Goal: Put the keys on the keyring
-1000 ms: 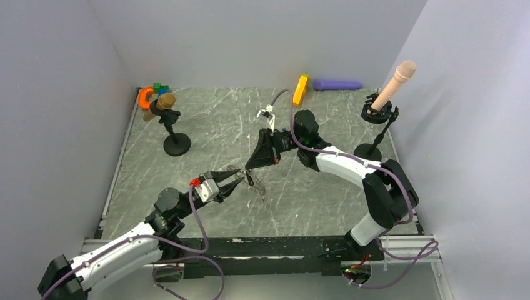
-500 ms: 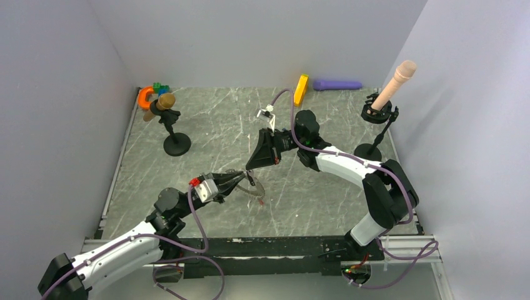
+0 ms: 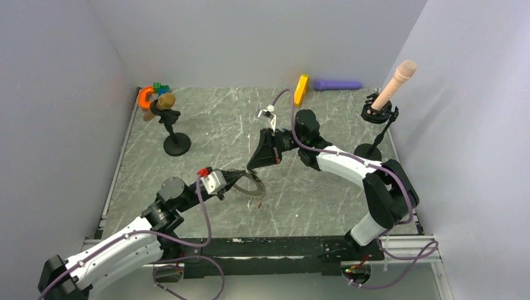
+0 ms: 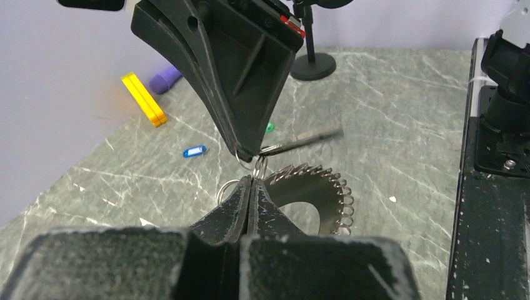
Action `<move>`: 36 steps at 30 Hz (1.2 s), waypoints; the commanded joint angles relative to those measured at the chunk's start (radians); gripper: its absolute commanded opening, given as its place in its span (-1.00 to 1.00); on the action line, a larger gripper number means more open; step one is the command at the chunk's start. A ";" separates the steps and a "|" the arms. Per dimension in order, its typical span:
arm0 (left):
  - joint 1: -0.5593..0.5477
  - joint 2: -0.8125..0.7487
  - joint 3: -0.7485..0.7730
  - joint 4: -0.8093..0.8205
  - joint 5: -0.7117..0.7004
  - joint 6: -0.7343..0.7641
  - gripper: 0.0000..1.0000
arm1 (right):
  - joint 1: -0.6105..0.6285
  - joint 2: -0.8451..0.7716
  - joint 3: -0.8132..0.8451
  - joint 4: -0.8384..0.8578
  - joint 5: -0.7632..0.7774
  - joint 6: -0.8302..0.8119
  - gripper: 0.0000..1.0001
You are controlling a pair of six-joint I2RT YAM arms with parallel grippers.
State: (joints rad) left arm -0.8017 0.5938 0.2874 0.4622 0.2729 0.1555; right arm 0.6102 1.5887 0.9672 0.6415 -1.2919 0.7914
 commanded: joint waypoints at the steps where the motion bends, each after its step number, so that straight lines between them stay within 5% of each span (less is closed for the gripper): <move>1: 0.003 0.036 0.198 -0.257 0.000 0.057 -1.00 | 0.005 -0.011 0.034 -0.050 0.012 -0.061 -1.00; 7: -0.035 0.190 0.475 -0.624 -0.096 0.113 -1.00 | 0.021 -0.013 0.047 -0.108 0.046 -0.084 -1.00; 13: -0.127 0.330 0.614 -0.804 -0.212 0.176 -1.00 | 0.023 -0.026 0.038 -0.108 0.079 -0.065 -1.00; 28: -0.246 0.466 0.765 -0.915 -0.408 0.232 -1.00 | 0.026 -0.032 -0.001 -0.103 0.176 0.034 -1.00; 34: -0.248 0.439 0.732 -0.856 -0.451 0.194 -1.00 | 0.024 -0.032 -0.001 -0.112 0.180 0.017 -1.00; 36: -0.248 0.385 0.683 -0.808 -0.471 0.171 -0.86 | 0.018 -0.039 -0.001 -0.116 0.176 0.003 -1.00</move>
State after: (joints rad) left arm -1.0332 1.0531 0.9958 -0.5350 -0.1772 0.3664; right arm 0.6071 1.5883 0.9539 0.4946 -1.1255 0.7914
